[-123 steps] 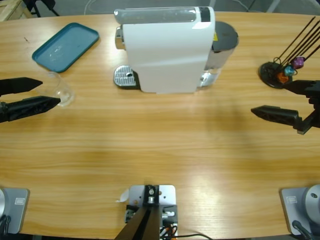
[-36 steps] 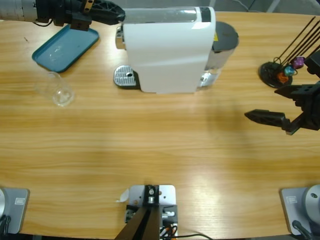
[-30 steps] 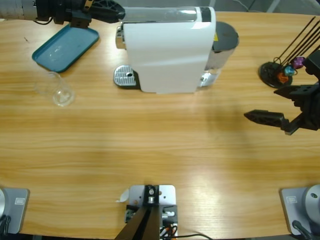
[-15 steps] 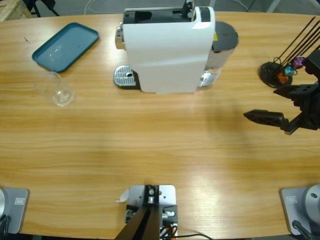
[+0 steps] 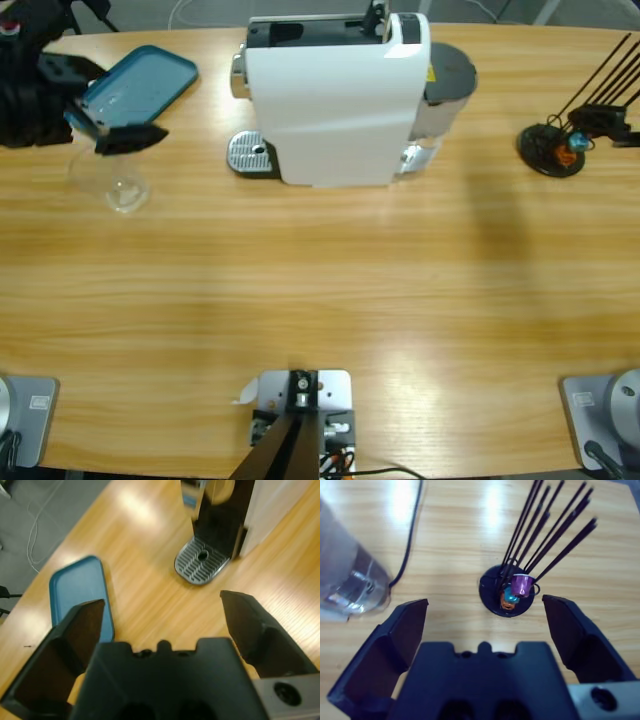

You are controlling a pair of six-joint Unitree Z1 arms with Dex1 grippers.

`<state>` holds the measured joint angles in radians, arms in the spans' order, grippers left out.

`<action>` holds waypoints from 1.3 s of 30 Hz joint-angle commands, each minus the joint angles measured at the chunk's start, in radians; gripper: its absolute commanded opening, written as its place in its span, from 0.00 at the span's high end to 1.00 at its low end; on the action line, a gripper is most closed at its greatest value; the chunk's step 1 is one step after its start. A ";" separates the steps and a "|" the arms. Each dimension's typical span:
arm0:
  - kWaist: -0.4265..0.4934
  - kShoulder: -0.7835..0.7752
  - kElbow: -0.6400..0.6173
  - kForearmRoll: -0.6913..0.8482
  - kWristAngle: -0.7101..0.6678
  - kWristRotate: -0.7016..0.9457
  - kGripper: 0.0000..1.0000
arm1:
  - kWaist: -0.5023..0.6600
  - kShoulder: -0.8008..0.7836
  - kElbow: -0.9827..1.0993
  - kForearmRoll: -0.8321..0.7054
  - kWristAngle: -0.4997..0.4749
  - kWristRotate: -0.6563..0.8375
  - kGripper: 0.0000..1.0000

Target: Pour coffee

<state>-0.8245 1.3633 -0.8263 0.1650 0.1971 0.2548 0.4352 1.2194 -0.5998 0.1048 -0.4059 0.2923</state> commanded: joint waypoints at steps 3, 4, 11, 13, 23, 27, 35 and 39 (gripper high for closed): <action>0.002 -0.064 0.064 -0.022 0.024 -0.091 0.00 | -0.115 0.008 0.238 -0.238 -0.023 0.090 0.06; 0.002 -0.058 0.063 -0.022 0.023 -0.099 0.00 | -0.156 0.008 0.251 -0.273 0.013 0.064 0.06; 0.002 -0.042 0.057 -0.022 0.021 -0.199 0.00 | -0.312 0.115 0.289 -0.488 0.173 -0.051 0.07; 0.002 -0.039 0.054 -0.022 0.021 -0.215 0.00 | -0.314 0.142 0.294 -0.513 0.180 -0.059 0.08; 0.003 -0.038 0.053 -0.024 0.021 -0.246 0.00 | -0.324 0.179 0.308 -0.566 0.199 -0.092 0.40; 0.003 -0.038 0.053 -0.024 0.021 -0.246 0.00 | -0.341 0.219 0.320 -0.624 0.215 -0.092 0.41; 0.002 -0.035 0.047 -0.031 0.021 -0.251 0.00 | -0.371 0.227 0.333 -0.655 0.236 -0.098 0.57; 0.002 -0.035 0.049 -0.033 0.021 -0.252 0.00 | -0.371 0.234 0.333 -0.655 0.237 -0.099 0.57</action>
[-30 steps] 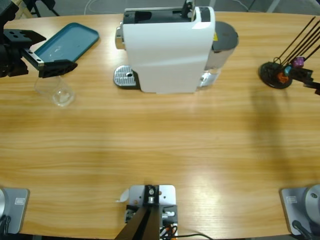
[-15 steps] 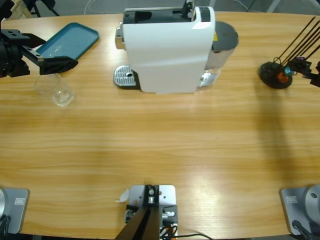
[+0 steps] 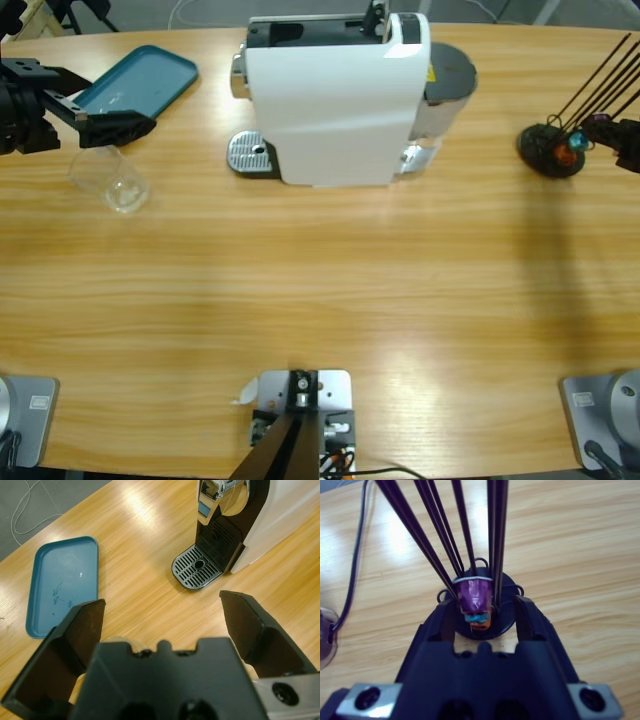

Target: Pour coffee

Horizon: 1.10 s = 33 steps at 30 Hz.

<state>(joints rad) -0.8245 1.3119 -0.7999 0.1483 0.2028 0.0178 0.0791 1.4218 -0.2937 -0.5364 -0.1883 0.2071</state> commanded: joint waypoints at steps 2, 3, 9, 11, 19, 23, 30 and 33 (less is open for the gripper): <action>0.002 0.016 0.022 -0.016 0.015 -0.015 0.00 | -0.016 0.031 0.028 -0.021 0.020 -0.016 0.62; 0.003 0.015 0.022 -0.016 0.015 -0.015 0.00 | -0.016 0.031 0.031 -0.030 0.020 -0.018 0.65; 0.002 0.017 0.026 -0.016 0.014 -0.015 0.00 | -0.019 0.045 0.035 -0.047 0.030 -0.019 0.70; 0.003 0.015 0.027 -0.016 0.014 -0.015 0.00 | -0.021 0.051 0.042 -0.066 0.030 -0.020 0.78; 0.002 0.017 0.026 -0.018 0.012 -0.015 0.00 | -0.024 0.052 0.044 -0.069 0.030 -0.017 0.90; 0.002 0.015 0.032 -0.018 0.010 -0.015 0.00 | -0.024 0.049 0.048 -0.075 0.030 -0.018 0.90; 0.003 0.012 0.039 -0.018 0.009 -0.020 0.00 | -0.024 -0.054 0.040 -0.031 0.030 -0.018 0.91; 0.002 0.013 0.046 -0.019 0.007 -0.032 0.00 | -0.024 -0.118 0.025 0.022 0.027 -0.018 0.91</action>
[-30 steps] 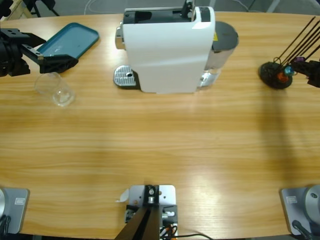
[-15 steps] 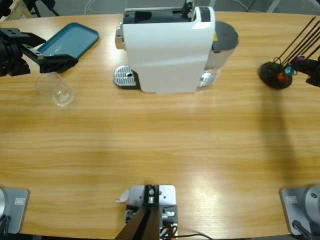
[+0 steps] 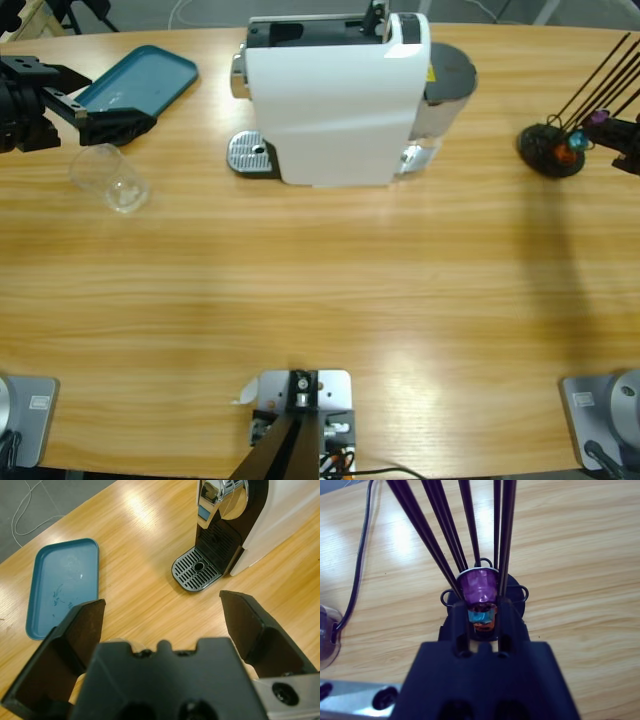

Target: Pour coffee

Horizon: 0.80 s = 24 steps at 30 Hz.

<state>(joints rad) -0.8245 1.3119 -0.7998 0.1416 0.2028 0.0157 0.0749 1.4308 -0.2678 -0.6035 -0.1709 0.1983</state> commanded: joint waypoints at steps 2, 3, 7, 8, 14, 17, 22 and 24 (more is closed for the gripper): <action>0.002 0.016 0.047 -0.013 0.006 -0.034 0.00 | -0.020 -0.168 -0.004 0.117 0.003 -0.009 0.91; 0.002 0.018 0.047 -0.014 0.005 -0.035 0.00 | -0.020 -0.184 -0.007 0.133 0.001 -0.008 0.91; 0.002 0.023 0.050 -0.016 0.000 -0.040 0.00 | -0.020 -0.246 -0.087 0.229 0.002 -0.008 0.91; 0.002 0.024 0.052 -0.016 -0.004 -0.040 0.00 | -0.020 -0.249 -0.102 0.242 0.002 -0.008 0.91; 0.002 0.024 0.056 -0.016 -0.010 -0.052 0.00 | -0.015 -0.240 -0.111 0.300 0.001 0.013 0.38; 0.002 0.025 0.054 -0.024 -0.014 -0.057 0.00 | 0.007 -0.216 -0.098 0.313 -0.011 0.049 0.17; 0.002 0.026 0.053 -0.031 -0.014 -0.058 0.00 | 0.032 -0.104 -0.040 0.199 0.004 0.064 0.11; 0.002 0.023 0.052 -0.031 -0.014 -0.061 0.00 | 0.033 -0.047 -0.032 0.157 0.005 0.064 0.11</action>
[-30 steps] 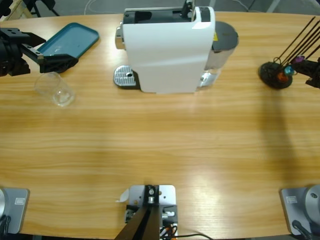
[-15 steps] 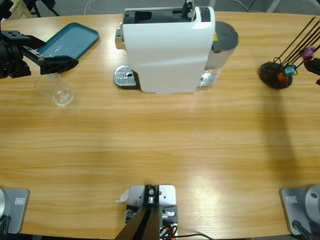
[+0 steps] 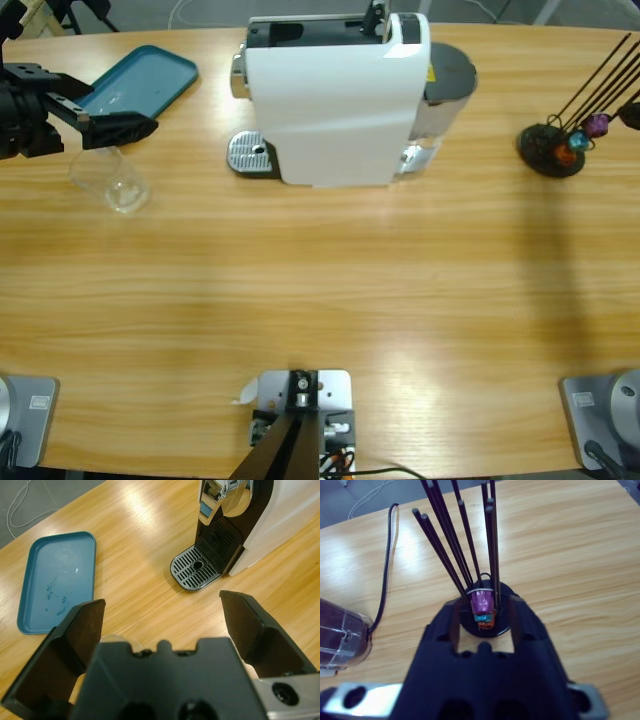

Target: Pour coffee

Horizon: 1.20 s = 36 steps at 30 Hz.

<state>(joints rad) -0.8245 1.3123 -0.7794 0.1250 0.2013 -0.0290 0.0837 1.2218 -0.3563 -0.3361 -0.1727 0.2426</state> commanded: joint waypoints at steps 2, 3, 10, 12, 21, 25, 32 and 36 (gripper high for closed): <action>0.002 0.019 0.032 -0.015 -0.013 -0.018 0.00 | 0.024 0.205 0.066 -0.158 0.006 0.020 0.11; 0.002 0.016 0.033 -0.015 -0.013 -0.019 0.00 | 0.024 0.212 0.067 -0.165 0.006 0.020 0.11; 0.002 0.016 0.033 -0.015 -0.013 -0.020 0.00 | 0.022 0.220 0.071 -0.186 0.006 0.007 0.27; 0.002 0.015 0.034 -0.015 -0.013 -0.020 0.00 | 0.018 0.220 0.071 -0.189 0.006 -0.005 0.28; 0.002 0.013 0.035 -0.014 -0.017 -0.022 0.00 | -0.012 0.251 0.070 -0.213 0.013 -0.024 0.41; 0.002 0.016 0.034 -0.015 -0.017 -0.022 0.00 | -0.012 0.252 0.071 -0.213 0.013 -0.027 0.57; 0.002 0.020 0.036 -0.015 -0.017 -0.022 0.00 | -0.018 0.233 0.076 -0.213 0.015 -0.028 0.57; 0.002 0.021 0.036 -0.015 -0.017 -0.022 0.00 | -0.018 0.249 0.076 -0.220 0.015 -0.031 0.69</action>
<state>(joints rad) -0.8245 1.3123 -0.7789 0.1220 0.1984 -0.0326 0.0796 1.4442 -0.3118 -0.5351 -0.1709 0.2306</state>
